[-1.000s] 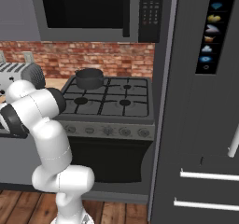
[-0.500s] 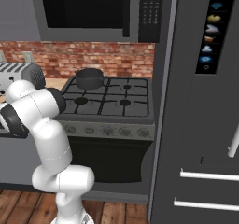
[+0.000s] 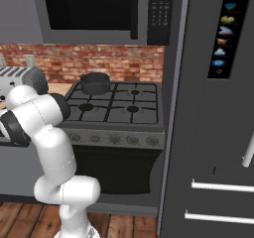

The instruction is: Turn on the burner for the pot on the stove. Wait thirty seconds for the pot to heat up. Then add the bell pepper to the pot.

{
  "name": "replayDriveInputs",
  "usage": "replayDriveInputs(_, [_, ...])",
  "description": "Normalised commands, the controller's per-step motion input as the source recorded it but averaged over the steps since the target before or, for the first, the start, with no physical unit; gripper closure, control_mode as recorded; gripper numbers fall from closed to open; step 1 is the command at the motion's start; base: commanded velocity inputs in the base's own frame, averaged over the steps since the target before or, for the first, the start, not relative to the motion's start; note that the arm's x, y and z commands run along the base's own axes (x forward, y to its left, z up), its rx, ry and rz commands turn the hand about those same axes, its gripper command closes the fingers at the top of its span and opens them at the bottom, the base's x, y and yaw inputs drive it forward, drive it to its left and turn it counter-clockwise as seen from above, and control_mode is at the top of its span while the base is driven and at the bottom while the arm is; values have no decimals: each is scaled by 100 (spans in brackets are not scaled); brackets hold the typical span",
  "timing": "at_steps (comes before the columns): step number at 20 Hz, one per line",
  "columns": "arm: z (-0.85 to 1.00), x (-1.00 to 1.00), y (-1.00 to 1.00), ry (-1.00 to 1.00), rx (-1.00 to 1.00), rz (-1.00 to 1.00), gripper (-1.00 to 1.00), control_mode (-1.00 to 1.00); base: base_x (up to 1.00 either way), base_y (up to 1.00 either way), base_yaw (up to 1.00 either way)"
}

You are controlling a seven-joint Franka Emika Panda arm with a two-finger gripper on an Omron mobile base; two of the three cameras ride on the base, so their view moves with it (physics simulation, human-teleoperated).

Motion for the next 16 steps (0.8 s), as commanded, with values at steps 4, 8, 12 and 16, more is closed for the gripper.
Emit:
replayDriveInputs(4, [0, 0, 0, 0, 0, 0, 100, -100, 0, 0, 0])
replayDriveInputs(8, [0, 0, 0, 0, 0, 0, 100, -100, 0, 0, 0])
replayDriveInputs(12, [0, 0, 0, 0, 0, 0, 100, -100, 0, 0, 0])
replayDriveInputs(16, [0, 0, 0, 0, 0, 0, 100, -100, 0, 0, 0])
